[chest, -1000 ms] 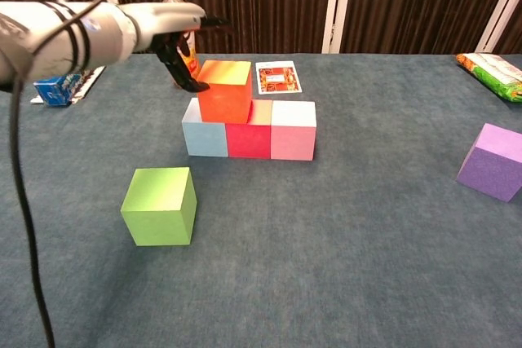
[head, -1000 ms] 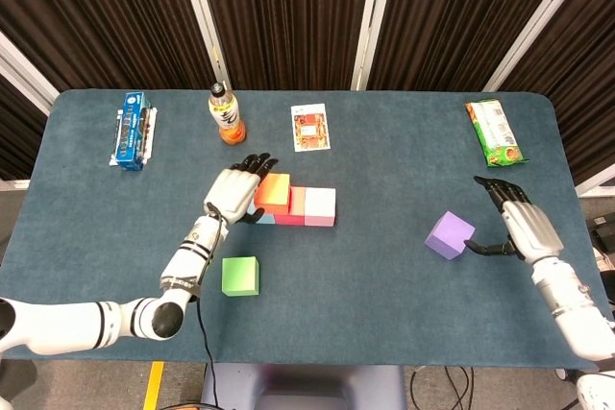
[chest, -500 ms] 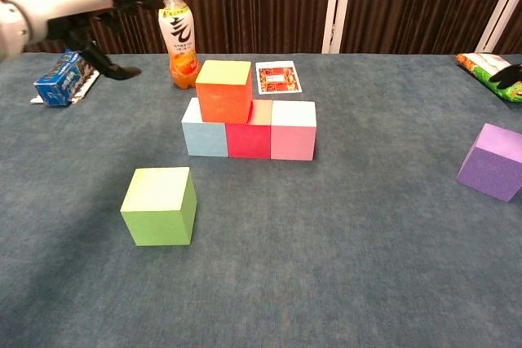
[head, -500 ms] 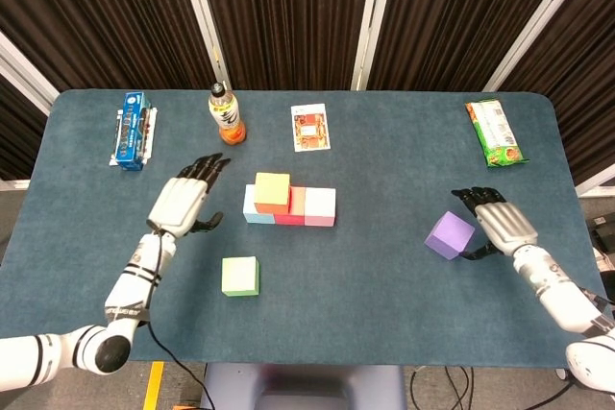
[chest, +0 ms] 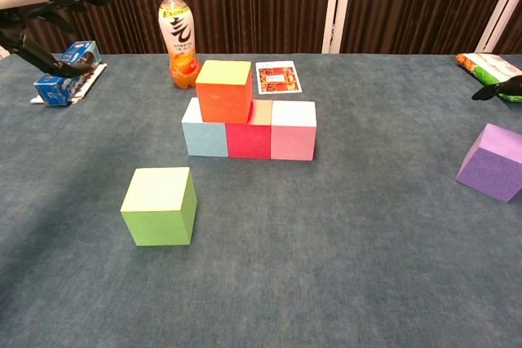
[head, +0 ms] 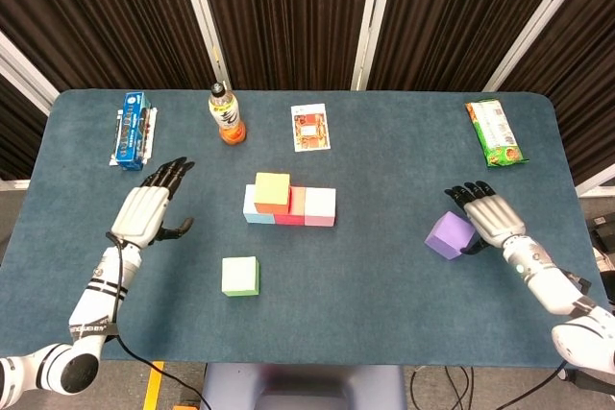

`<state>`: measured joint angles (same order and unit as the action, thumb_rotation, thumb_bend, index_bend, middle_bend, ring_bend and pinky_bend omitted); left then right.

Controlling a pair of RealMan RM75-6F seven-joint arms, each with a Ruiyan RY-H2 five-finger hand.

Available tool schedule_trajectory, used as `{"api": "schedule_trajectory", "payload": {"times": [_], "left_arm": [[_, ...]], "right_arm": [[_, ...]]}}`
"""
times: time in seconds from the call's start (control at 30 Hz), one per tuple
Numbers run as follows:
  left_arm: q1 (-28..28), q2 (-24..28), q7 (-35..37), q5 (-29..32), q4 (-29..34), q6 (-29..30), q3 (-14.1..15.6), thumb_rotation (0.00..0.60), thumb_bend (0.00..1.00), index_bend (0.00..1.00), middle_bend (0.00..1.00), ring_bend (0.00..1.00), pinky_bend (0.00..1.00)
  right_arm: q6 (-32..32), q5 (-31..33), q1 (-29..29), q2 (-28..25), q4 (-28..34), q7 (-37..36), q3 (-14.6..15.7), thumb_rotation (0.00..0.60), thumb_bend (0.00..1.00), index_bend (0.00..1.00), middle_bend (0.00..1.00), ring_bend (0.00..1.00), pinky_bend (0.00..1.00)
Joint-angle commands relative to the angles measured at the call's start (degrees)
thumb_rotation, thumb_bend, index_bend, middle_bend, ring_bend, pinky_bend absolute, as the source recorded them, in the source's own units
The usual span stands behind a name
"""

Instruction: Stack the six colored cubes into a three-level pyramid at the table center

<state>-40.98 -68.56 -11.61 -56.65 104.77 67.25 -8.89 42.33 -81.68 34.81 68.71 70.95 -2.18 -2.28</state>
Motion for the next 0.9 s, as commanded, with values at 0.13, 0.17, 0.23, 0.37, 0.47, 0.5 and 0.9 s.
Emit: {"api": "schedule_trajectory", "payload": {"times": [0.13, 0.17, 0.23, 0.37, 0.47, 0.5, 0.9], "left_arm": [[1.15, 0.97, 1.07, -0.01, 0.45, -0.52, -0.82, 0.600, 0.35, 0.02, 0.02, 0.01, 0.17], [1.33, 1.09, 1.14, -0.04, 0.48, -0.50, -0.93, 0.600, 0.35, 0.02, 0.02, 0.01, 0.17], [1.69, 1.36, 1.12, -0.18, 0.60, -0.47, -1.12, 0.600, 0.35, 0.02, 0.02, 0.01, 0.17], [2.37, 1.72, 1.29, -0.37, 0.67, -0.55, -1.46, 0.600, 0.35, 0.02, 0.02, 0.01, 0.17], [2.74, 1.80, 1.51, -0.37, 0.70, -0.60, -1.86, 0.600, 0.35, 0.02, 0.02, 0.01, 0.17], [2.84, 1.82, 1.54, -0.42, 0.73, -0.61, -1.95, 0.600, 0.35, 0.02, 0.02, 0.01, 0.17], [3.99, 2.31, 2.03, 0.18, 1.08, -2.44, -2.20, 0.600, 0.35, 0.02, 0.00, 0.00, 0.16]], "right_arm": [[1.44, -4.49, 0.90, -1.47, -0.07, -2.78, 1.97, 0.600, 0.04, 0.00, 0.15, 0.00, 0.04], [1.38, -4.90, 1.02, -1.92, 0.23, -3.47, 2.21, 0.600, 0.04, 0.00, 0.15, 0.00, 0.03], [2.21, -5.68, 0.96, -2.76, 0.56, -4.11, 2.53, 0.600, 0.04, 0.01, 0.15, 0.00, 0.02], [3.23, -6.07, 0.63, -4.74, 1.75, -5.09, 2.93, 0.600, 0.04, 0.02, 0.15, 0.00, 0.01], [3.32, -6.45, 0.75, -5.78, 1.96, -5.74, 3.24, 0.600, 0.04, 0.02, 0.15, 0.00, 0.00], [3.21, -6.59, 0.88, -5.90, 1.91, -5.90, 3.33, 0.600, 0.04, 0.02, 0.15, 0.00, 0.00], [3.96, -11.42, 3.16, 0.50, -4.13, 3.31, 4.90, 0.600, 0.04, 0.05, 0.15, 0.00, 0.00]]}}
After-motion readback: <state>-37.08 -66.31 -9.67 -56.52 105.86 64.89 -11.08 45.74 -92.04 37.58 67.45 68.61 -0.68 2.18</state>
